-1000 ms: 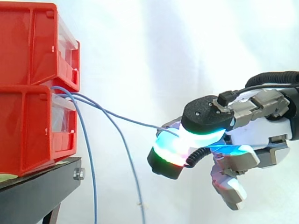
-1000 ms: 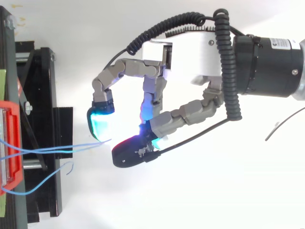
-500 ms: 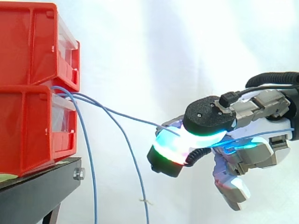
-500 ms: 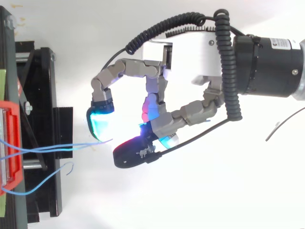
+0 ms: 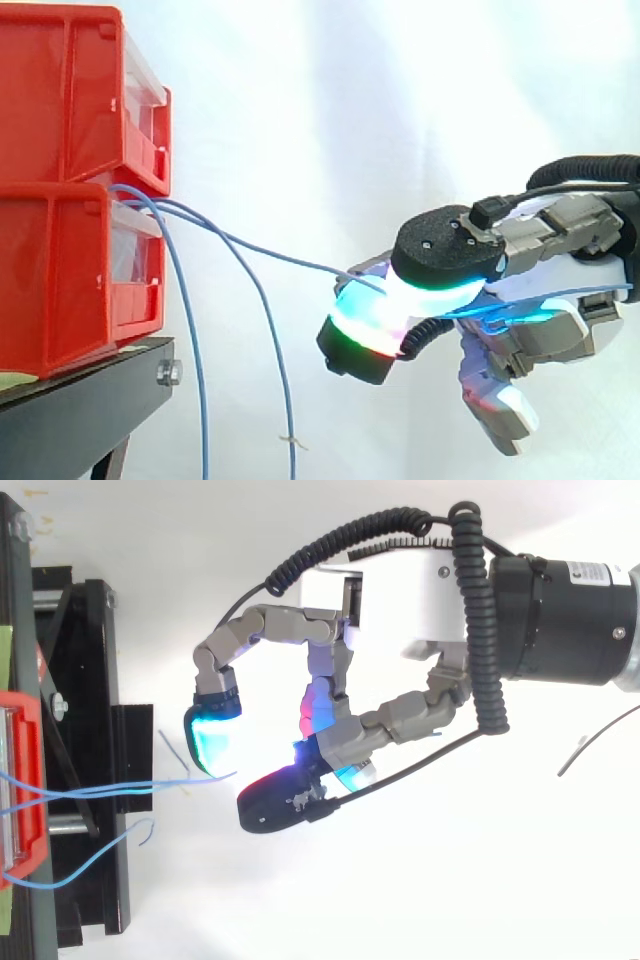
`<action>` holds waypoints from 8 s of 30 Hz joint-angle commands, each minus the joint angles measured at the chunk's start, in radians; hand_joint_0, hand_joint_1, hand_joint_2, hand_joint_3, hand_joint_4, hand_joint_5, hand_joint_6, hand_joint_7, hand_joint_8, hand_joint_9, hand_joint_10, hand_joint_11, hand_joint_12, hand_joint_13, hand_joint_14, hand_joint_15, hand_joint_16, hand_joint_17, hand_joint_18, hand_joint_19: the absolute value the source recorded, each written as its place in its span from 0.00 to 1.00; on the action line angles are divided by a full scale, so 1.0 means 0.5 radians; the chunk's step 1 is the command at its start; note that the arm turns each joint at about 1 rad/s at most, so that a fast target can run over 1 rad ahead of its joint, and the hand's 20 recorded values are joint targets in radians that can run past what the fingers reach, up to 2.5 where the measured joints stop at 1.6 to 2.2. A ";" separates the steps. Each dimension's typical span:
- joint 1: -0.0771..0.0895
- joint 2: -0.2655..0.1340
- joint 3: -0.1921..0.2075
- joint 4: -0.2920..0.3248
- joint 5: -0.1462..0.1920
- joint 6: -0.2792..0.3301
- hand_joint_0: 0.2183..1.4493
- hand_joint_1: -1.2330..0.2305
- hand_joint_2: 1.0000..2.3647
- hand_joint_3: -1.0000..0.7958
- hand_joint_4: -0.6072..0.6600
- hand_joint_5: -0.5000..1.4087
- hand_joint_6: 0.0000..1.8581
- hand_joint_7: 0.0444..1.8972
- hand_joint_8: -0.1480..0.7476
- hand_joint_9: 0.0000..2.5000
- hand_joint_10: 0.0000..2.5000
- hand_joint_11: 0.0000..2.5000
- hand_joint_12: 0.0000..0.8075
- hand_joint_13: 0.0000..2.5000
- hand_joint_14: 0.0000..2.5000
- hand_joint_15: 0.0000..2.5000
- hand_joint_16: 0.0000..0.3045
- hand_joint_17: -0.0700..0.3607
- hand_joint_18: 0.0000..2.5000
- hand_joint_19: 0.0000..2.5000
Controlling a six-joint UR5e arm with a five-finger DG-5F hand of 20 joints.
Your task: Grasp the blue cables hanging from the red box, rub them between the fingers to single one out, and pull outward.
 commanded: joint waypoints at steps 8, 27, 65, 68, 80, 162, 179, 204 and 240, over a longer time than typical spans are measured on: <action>0.001 0.000 0.000 -0.001 -0.003 0.000 0.28 0.38 0.01 0.46 0.40 0.26 0.43 0.63 0.54 0.68 0.01 0.29 0.61 0.52 0.01 0.21 0.23 0.53 0.46 0.21; 0.004 0.000 0.000 -0.001 -0.006 0.000 0.28 0.39 0.01 0.39 0.40 0.26 0.43 0.61 0.53 0.67 0.01 0.29 0.58 0.52 0.01 0.21 0.21 0.50 0.46 0.22; 0.004 0.000 0.000 -0.001 0.000 0.000 0.26 0.38 0.00 0.32 0.39 0.26 0.44 0.61 0.52 0.69 0.01 0.31 0.54 0.53 0.01 0.22 0.18 0.45 0.46 0.24; 0.004 0.000 0.000 -0.001 -0.003 0.000 0.26 0.38 0.00 0.32 0.39 0.26 0.44 0.61 0.52 0.69 0.01 0.31 0.53 0.54 0.01 0.22 0.18 0.46 0.47 0.24; 0.004 0.003 0.000 -0.001 0.000 0.000 0.29 0.39 0.01 0.42 0.37 0.27 0.41 0.63 0.51 0.76 0.01 0.30 0.56 0.59 0.01 0.20 0.21 0.49 0.52 0.21; 0.019 0.000 0.000 -0.035 0.016 -0.003 0.29 0.36 0.01 0.54 0.39 0.30 0.34 0.78 0.55 0.40 0.00 0.00 0.63 0.47 0.00 0.08 0.22 0.51 0.50 0.17; 0.028 0.009 0.000 -0.283 0.013 0.291 0.29 0.36 0.01 0.53 0.39 0.30 0.34 0.78 0.56 0.46 0.00 0.00 0.62 0.49 0.00 0.10 0.22 0.51 0.52 0.18; -0.015 0.147 -0.006 -0.636 0.006 0.273 0.29 0.36 0.01 0.54 0.39 0.30 0.34 0.77 0.55 0.49 0.00 0.01 0.60 0.52 0.00 0.12 0.22 0.51 0.52 0.19; -0.002 0.255 -0.653 0.622 -0.076 0.211 0.29 0.35 0.01 0.54 0.40 0.30 0.34 0.78 0.55 0.53 0.00 0.03 0.59 0.53 0.01 0.14 0.21 0.50 0.52 0.19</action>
